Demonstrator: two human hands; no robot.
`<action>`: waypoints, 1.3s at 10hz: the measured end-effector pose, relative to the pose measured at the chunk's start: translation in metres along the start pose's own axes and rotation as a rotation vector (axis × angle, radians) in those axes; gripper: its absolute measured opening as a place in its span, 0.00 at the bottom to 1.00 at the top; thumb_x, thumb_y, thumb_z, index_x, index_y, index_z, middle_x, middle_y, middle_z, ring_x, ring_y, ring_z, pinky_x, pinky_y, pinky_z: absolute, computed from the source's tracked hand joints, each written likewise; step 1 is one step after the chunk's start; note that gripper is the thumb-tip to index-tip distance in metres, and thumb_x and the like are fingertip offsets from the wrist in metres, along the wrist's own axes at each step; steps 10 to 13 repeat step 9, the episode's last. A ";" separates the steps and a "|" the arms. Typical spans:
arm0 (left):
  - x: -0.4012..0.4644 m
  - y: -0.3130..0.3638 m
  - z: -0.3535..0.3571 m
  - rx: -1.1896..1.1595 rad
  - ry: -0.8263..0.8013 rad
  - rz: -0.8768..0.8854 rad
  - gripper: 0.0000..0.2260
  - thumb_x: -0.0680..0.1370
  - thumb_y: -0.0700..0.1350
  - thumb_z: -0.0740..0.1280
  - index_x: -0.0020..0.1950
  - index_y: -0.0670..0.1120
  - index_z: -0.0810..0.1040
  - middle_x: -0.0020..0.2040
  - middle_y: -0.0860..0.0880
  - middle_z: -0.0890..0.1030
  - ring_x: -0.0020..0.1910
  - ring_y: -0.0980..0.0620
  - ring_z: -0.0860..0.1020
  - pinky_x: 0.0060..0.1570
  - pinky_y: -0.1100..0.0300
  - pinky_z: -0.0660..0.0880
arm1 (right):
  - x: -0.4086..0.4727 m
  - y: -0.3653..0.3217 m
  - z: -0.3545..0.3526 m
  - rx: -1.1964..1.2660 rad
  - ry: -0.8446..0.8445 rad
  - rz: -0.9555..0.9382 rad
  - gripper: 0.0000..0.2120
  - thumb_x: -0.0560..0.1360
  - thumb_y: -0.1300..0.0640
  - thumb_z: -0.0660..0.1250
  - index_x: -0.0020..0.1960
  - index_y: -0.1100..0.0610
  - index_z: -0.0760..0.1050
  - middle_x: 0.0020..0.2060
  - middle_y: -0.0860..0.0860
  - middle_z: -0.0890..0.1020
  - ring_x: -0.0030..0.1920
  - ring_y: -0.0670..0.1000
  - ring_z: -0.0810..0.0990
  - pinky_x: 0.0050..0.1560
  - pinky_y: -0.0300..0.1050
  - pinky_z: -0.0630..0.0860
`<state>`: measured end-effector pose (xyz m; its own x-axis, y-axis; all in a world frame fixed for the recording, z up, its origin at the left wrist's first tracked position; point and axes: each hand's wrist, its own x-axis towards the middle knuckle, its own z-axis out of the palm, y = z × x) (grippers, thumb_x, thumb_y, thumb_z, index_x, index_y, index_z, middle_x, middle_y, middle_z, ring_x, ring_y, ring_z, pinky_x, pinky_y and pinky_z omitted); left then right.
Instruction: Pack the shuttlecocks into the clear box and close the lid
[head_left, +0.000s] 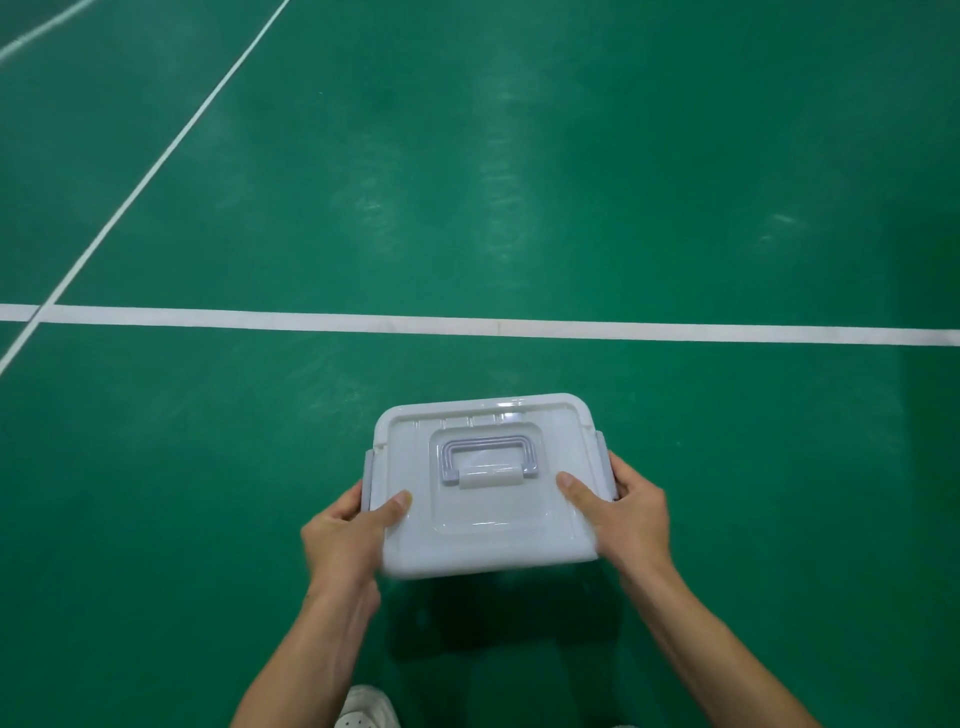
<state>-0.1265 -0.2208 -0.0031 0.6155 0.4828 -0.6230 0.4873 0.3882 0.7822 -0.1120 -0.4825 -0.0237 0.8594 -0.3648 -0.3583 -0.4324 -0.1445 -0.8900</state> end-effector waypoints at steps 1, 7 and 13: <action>0.000 -0.012 0.002 0.054 0.029 0.116 0.23 0.75 0.31 0.76 0.69 0.38 0.80 0.55 0.46 0.86 0.49 0.47 0.84 0.62 0.50 0.80 | -0.003 0.004 0.001 -0.119 0.019 -0.103 0.20 0.72 0.53 0.80 0.58 0.34 0.82 0.41 0.33 0.87 0.44 0.45 0.86 0.48 0.41 0.82; -0.005 0.024 -0.011 1.027 -0.048 0.463 0.23 0.76 0.61 0.69 0.67 0.52 0.79 0.58 0.52 0.85 0.52 0.46 0.84 0.54 0.46 0.81 | -0.012 -0.027 -0.013 -0.776 -0.041 -0.231 0.28 0.77 0.29 0.61 0.69 0.45 0.70 0.60 0.49 0.81 0.60 0.57 0.81 0.55 0.55 0.80; 0.041 0.068 0.017 1.184 -0.114 0.614 0.32 0.74 0.73 0.62 0.72 0.56 0.75 0.64 0.57 0.82 0.57 0.52 0.82 0.56 0.47 0.81 | 0.043 -0.065 -0.007 -0.861 -0.046 -0.313 0.37 0.77 0.29 0.61 0.79 0.49 0.65 0.75 0.48 0.73 0.73 0.53 0.73 0.67 0.55 0.74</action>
